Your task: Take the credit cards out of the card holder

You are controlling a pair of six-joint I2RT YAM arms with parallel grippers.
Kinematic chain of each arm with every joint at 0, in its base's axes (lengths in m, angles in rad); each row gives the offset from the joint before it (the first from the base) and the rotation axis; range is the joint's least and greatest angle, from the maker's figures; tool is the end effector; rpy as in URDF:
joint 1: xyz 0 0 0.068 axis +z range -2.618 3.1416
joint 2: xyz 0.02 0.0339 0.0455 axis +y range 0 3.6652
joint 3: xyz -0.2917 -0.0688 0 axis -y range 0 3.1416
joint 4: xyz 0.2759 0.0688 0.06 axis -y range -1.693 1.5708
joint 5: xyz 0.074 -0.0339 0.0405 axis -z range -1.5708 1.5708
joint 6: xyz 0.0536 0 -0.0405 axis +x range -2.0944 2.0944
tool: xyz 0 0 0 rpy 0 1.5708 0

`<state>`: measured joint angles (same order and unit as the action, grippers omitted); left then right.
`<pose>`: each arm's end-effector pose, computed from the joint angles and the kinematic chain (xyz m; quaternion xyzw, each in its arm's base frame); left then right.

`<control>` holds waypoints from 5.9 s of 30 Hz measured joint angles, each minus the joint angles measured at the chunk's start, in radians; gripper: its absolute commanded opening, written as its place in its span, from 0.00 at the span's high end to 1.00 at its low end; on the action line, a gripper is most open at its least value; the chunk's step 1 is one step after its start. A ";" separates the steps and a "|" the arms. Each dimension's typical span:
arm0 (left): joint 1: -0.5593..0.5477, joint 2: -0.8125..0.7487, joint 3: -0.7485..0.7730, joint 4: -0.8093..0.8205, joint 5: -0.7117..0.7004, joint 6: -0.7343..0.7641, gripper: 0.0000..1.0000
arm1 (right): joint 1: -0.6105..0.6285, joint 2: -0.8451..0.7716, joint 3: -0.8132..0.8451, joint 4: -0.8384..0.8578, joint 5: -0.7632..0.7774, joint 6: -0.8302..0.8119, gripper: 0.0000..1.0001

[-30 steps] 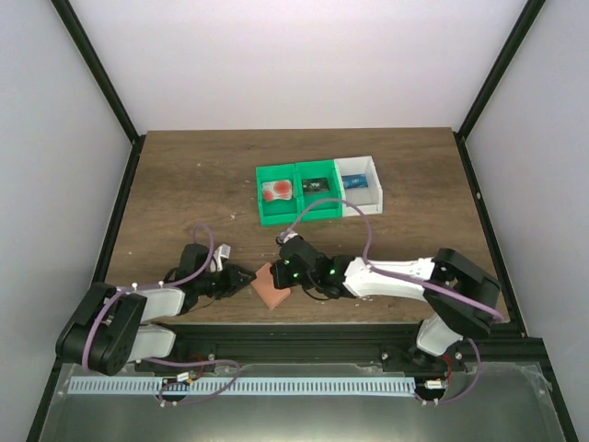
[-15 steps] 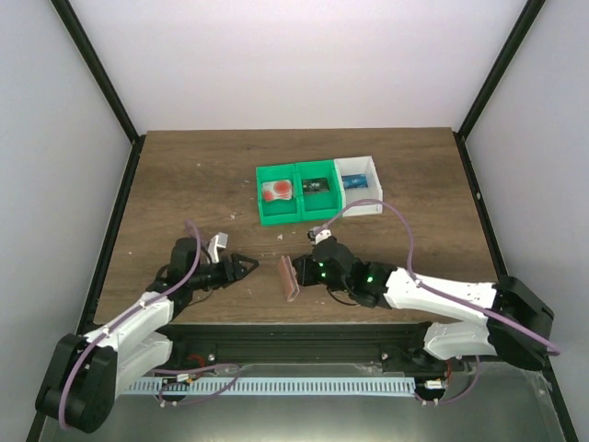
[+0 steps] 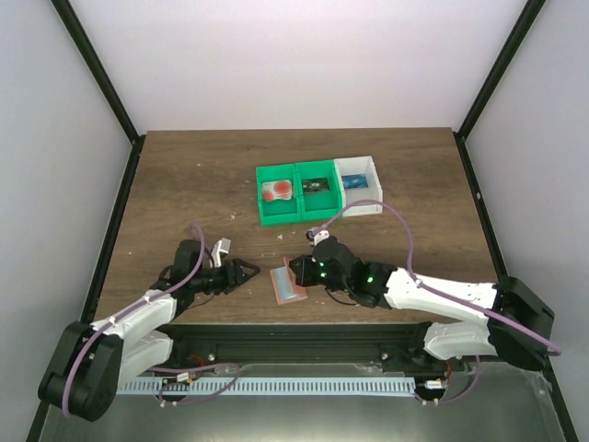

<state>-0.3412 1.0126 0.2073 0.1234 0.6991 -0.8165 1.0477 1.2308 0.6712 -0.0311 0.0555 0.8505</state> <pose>0.1668 -0.0958 0.1311 -0.0566 0.8591 -0.4798 0.1690 0.1496 0.2535 0.2219 -0.0738 0.8790 0.3682 0.2939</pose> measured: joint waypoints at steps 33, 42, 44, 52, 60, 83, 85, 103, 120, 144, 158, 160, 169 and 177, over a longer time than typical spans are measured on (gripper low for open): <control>-0.130 0.207 -0.001 0.187 -0.035 -0.074 0.56 | -0.100 -0.169 -0.184 -0.340 0.239 0.142 1.00; -0.224 0.271 0.018 0.278 -0.051 -0.111 0.74 | -0.102 -0.156 -0.217 -0.334 0.229 0.173 0.76; -0.228 0.295 0.032 0.283 -0.056 -0.113 0.76 | -0.102 -0.139 -0.205 -0.357 0.234 0.178 0.73; -0.307 0.303 0.072 0.348 -0.085 -0.163 0.80 | -0.102 -0.117 -0.010 -0.475 0.231 0.125 0.68; -0.406 0.505 0.171 0.510 -0.090 -0.233 0.83 | -0.100 -0.149 0.085 -0.463 0.133 0.066 0.72; -0.532 0.665 0.178 0.661 -0.116 -0.314 0.84 | -0.090 0.028 -0.002 -0.227 -0.017 0.048 0.91; -0.532 0.645 0.148 0.661 -0.125 -0.326 0.84 | -0.091 0.043 -0.020 -0.223 0.002 0.052 0.92; -0.371 0.190 0.112 0.207 -0.333 -0.166 0.47 | -0.116 0.082 -0.183 -0.136 0.016 0.061 0.93; -0.365 0.382 0.044 0.328 -0.240 -0.200 0.72 | -0.080 0.113 -0.029 -0.131 -0.008 0.043 0.78; -0.352 0.338 0.029 0.327 -0.270 -0.186 0.54 | -0.076 0.262 -0.101 0.022 0.016 0.057 0.93; -0.350 0.541 0.000 0.598 -0.159 -0.303 0.85 | -0.087 0.244 -0.146 0.105 0.016 0.052 0.85; -0.365 0.529 -0.024 0.635 -0.144 -0.329 0.80 | -0.087 0.244 -0.146 0.106 0.015 0.045 0.86; -0.411 0.393 -0.045 0.762 -0.130 -0.385 0.78 | -0.082 0.244 -0.152 0.124 -0.040 0.040 0.81; -0.412 0.362 -0.002 0.616 -0.172 -0.330 0.82 | -0.076 0.162 -0.164 0.080 -0.072 0.032 0.70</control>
<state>-0.7528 1.3750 0.2054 0.7395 0.5270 -1.1469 0.9722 1.3926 0.5068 0.0490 -0.0162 0.8822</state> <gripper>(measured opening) 0.174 0.256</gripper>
